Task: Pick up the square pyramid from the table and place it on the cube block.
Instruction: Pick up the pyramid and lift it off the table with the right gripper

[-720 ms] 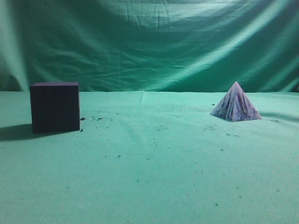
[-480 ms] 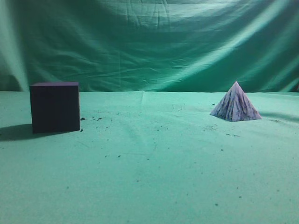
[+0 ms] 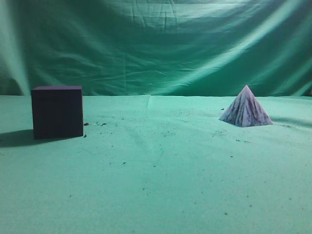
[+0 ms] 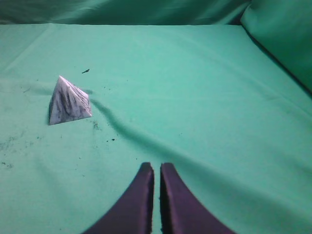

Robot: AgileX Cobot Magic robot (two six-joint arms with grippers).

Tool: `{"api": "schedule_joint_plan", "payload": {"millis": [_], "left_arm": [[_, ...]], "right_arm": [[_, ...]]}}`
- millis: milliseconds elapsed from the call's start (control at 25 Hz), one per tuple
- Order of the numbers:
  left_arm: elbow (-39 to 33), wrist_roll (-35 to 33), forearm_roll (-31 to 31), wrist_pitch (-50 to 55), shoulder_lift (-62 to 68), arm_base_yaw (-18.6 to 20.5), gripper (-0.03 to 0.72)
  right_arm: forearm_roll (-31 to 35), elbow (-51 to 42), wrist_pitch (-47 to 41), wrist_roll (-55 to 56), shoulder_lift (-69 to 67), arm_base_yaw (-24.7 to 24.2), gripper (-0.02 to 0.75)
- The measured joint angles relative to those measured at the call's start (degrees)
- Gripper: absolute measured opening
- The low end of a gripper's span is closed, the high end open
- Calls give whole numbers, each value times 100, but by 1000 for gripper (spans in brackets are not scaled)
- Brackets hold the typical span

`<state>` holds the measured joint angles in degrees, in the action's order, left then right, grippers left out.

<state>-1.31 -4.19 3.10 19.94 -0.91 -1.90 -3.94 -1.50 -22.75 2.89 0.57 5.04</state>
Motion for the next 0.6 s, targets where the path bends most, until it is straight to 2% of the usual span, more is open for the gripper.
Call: {"api": "schedule_joint_plan", "payload": {"millis": [240, 360, 480, 600], "left_arm": [[0, 0, 0, 0, 0, 0, 0], [0, 0, 0, 0, 0, 0, 0], [0, 0, 0, 0, 0, 0, 0], [0, 0, 0, 0, 0, 0, 0]], "right_arm": [[-301, -9, 361, -59, 0, 0, 0], [-340, -13, 1228, 93, 0, 0, 0], [-340, -13, 2397, 747, 0, 0, 0], [-340, -13, 3079, 1141, 0, 0, 0]]}}
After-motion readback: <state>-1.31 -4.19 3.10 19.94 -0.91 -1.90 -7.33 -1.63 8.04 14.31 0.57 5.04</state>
